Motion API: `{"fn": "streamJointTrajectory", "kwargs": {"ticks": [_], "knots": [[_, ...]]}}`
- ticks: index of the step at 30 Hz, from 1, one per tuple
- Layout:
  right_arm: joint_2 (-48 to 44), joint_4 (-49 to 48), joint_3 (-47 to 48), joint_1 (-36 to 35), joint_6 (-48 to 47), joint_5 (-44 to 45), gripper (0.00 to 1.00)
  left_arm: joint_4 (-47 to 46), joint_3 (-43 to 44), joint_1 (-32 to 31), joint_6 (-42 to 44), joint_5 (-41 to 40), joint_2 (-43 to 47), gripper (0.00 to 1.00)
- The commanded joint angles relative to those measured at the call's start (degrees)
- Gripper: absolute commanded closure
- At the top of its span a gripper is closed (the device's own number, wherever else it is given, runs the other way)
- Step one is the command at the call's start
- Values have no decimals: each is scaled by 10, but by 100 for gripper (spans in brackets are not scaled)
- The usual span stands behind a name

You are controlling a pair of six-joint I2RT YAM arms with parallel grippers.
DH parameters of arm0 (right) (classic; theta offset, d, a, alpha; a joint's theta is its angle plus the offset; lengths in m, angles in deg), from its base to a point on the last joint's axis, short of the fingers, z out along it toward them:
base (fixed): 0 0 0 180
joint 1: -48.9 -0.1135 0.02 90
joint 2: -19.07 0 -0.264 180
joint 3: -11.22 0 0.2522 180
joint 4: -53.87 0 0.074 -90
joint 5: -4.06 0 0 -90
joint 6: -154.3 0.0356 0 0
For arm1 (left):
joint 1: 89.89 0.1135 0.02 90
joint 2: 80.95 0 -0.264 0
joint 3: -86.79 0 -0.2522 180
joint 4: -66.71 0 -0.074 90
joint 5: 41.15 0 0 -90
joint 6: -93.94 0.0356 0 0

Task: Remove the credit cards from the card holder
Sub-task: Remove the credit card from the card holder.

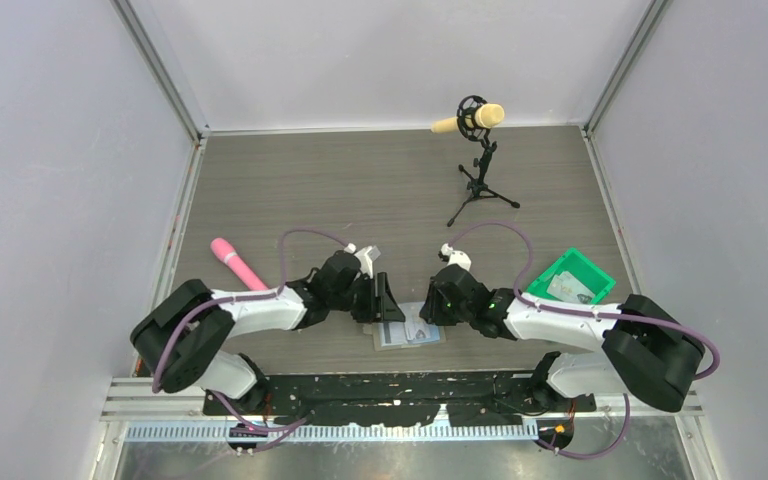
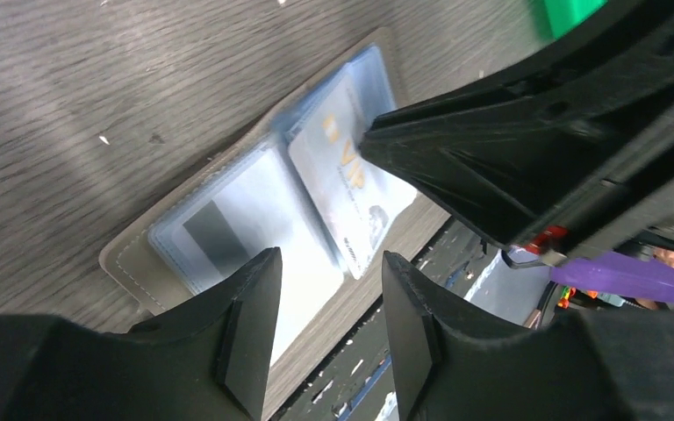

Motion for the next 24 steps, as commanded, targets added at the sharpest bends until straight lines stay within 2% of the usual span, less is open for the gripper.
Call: {"fn": "streamJointTrajectory", "kwargs": {"ticks": [1,24], "knots": [[-2,23,-15,-2,2,3,76,-60,1,-4,-20,-5,-35,53],[-14,11,-35,-2,12,3,79,-181,-30,-6,-93,20,-113,62]]}}
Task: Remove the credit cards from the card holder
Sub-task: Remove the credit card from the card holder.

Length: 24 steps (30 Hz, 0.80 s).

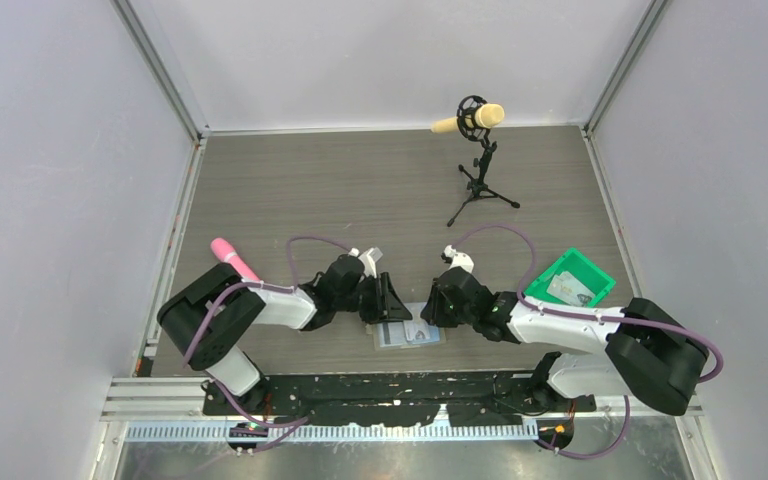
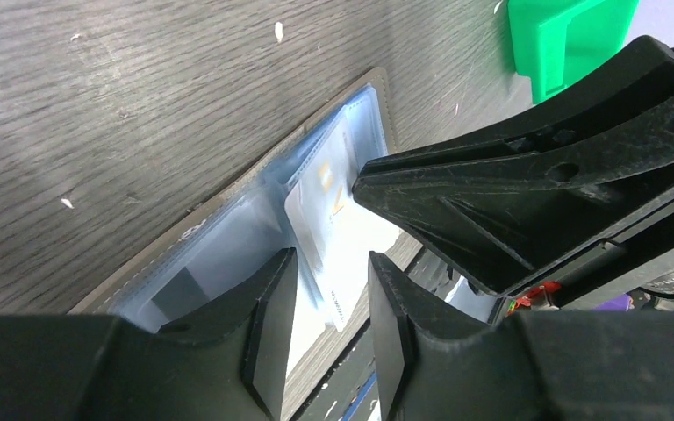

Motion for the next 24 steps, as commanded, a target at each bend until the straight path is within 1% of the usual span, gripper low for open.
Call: {"fn": "streamJointTrajectory", "kwargs": {"ticks": [1,3,5,13,20,24], "knots": [[0,31,-14,-2,3,3,79,-35,-17,-3,-14,3,-13,63],[0,31,-15,-2,3,4,80,-37,-18,-3,-16,1,-13,66],[0,31,-17,-2,3,4,80,-38,-21,-3,-18,-2,-9,72],[-2,31,-19,-2,5,7,80,-35,-24,-3,-20,-3,4,100],[-10,39,-24,-2,7,15,80,-18,-32,-2,-21,-10,24,100],[-12,46,-25,-2,6,21,80,71,-20,-2,4,-41,58,100]]}}
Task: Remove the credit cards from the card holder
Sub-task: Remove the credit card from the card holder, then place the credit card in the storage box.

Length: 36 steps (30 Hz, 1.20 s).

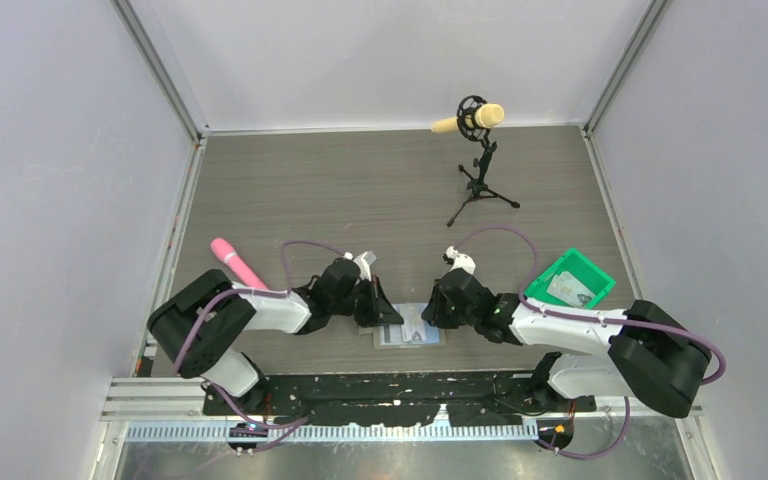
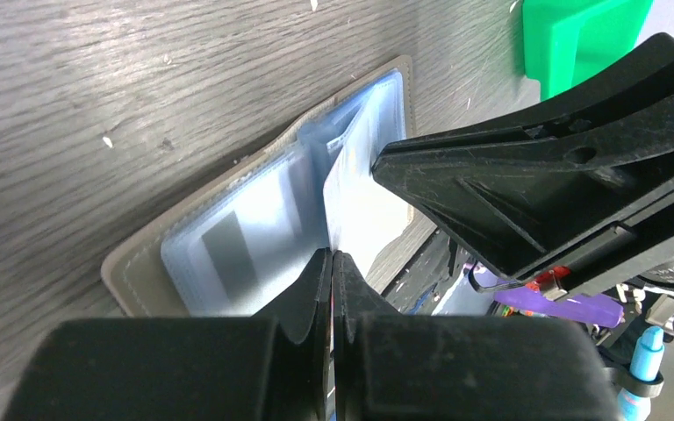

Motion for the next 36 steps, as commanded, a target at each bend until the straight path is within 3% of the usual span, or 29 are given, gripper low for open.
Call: {"fn": "streamJointTrajectory", "kwargs": {"ticks": [1,21,31,36], "knots": [[-2,49,-15,-2,0,22,80,82,4,-2,33,-41,51,100],[-53,110,63,3,-64,2,76,245,12,5,68,-129,186,100],[-139,-20,40,4,-85,-93,54,287,30,7,69,-120,278,100],[-155,-68,27,4,-75,-123,48,296,31,7,61,-120,332,100]]}}
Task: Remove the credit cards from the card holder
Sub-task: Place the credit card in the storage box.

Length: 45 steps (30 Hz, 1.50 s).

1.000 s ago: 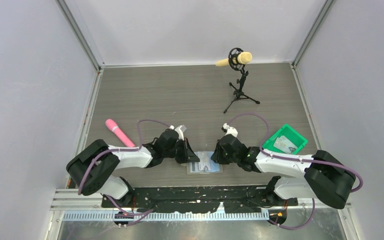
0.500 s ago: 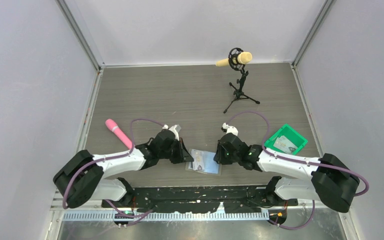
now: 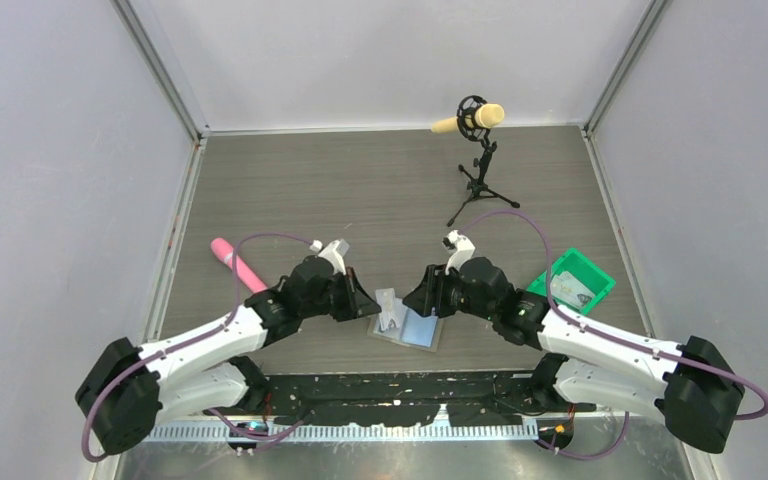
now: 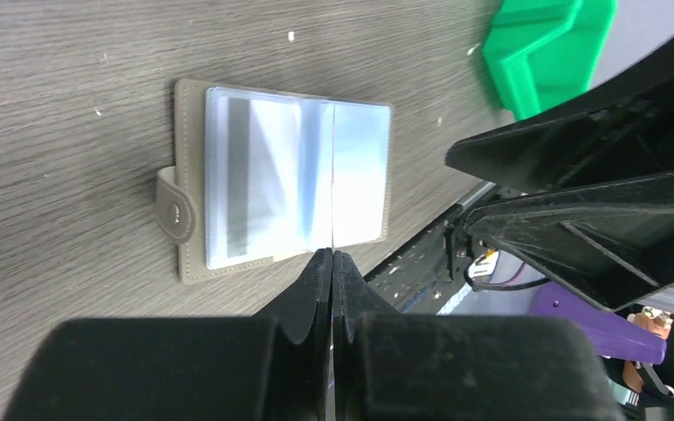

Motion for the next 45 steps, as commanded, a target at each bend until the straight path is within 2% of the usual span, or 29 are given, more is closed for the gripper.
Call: {"fn": "streamJointTrajectory", "kwargs": {"ticks": [1,9,19,21,22,23,24,25,26,28,29,32,34,38,45], "knots": [[-12,-81,-13,1,0,-42,46,3,16,3,-3,1,47,100],[1,-158,-35,2,29,-88,35,-49,3,3,-30,32,93,100],[38,-226,-51,4,52,-129,33,-102,-36,3,-47,22,124,100],[43,-252,-57,5,58,-142,42,-102,-36,3,-48,23,120,100],[43,-264,-59,6,59,-145,55,-103,-37,3,-48,23,119,100],[43,-266,-60,8,57,-151,62,-99,-36,3,-48,22,119,100],[41,-264,-61,9,54,-154,74,-89,-33,3,-46,18,120,100],[38,-262,-61,13,42,-161,80,-77,-30,3,-41,16,123,99],[34,-255,-61,15,35,-167,88,-65,-25,3,-32,15,127,94],[28,-237,-57,23,-1,-193,94,-29,-10,5,-10,14,136,77],[26,-226,-51,29,-11,-214,94,-2,-1,6,0,14,141,68],[18,-171,-37,39,-58,-267,95,53,22,13,34,23,151,49],[13,-143,-25,41,-83,-290,95,76,33,17,57,36,154,42],[7,-130,-11,41,-98,-338,95,107,57,29,108,75,150,38],[8,-141,-2,41,-103,-397,95,180,134,42,220,186,100,38]]}}
